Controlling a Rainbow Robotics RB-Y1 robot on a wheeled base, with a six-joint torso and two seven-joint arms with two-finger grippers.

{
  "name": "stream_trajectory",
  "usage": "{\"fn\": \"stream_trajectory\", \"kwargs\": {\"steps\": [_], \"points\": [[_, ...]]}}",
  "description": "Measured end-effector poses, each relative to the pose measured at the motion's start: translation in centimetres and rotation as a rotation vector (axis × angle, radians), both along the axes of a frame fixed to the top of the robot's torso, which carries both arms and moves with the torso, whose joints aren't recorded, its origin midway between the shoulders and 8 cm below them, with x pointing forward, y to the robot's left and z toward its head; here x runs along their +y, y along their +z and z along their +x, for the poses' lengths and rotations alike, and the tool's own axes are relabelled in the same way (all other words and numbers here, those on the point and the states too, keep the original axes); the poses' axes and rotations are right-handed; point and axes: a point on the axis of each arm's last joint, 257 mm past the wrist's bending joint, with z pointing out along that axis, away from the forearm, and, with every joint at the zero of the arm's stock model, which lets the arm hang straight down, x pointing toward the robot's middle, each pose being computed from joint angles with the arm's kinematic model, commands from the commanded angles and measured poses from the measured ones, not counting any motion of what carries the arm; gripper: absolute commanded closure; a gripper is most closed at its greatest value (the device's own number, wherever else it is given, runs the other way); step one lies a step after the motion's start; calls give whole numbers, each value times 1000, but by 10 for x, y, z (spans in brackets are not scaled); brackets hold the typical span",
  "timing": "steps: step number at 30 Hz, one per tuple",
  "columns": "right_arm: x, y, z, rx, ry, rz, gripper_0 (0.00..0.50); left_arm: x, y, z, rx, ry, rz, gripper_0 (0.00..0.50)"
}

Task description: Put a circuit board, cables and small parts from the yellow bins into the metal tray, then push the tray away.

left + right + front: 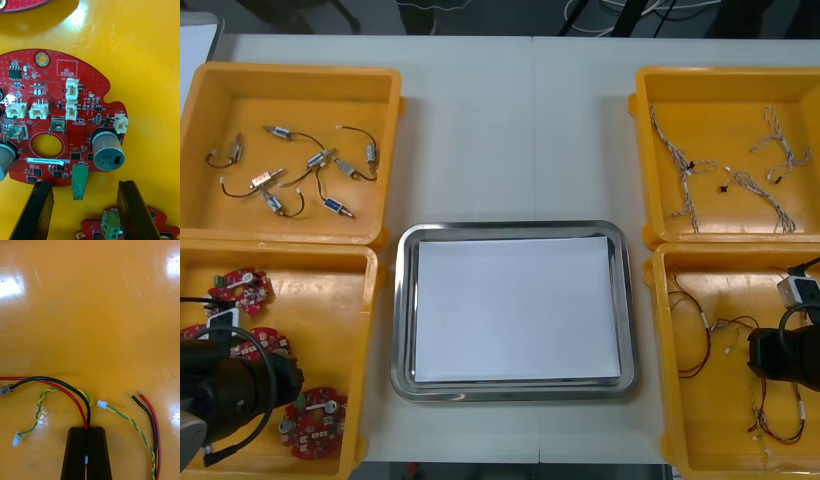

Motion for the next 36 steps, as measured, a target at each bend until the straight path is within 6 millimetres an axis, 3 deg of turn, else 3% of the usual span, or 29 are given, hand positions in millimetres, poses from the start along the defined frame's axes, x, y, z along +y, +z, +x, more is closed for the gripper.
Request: {"fn": "stream_trajectory", "kwargs": {"steps": [7, 15, 16, 17, 27, 36], "points": [[11, 17, -3, -6, 85, -27, 500, -1, 4, 7, -14, -4, 1, 0], [2, 80, -6, -58, 90, -72, 500, 0, 4, 7, -15, -4, 3, 15], [0, 86, -8, -59, 90, -78, 500, 0, 4, 8, -15, -4, 3, 326], [-1, 92, -10, -61, 89, -84, 500, 0, 4, 8, -15, -4, 3, 500], [21, 133, -39, 6, 170, -52, 500, 3, 5, 9, -21, -3, 16, 500], [52, 177, -39, -36, 306, -114, 500, 5, 6, 9, -19, -6, 24, 500]]}}
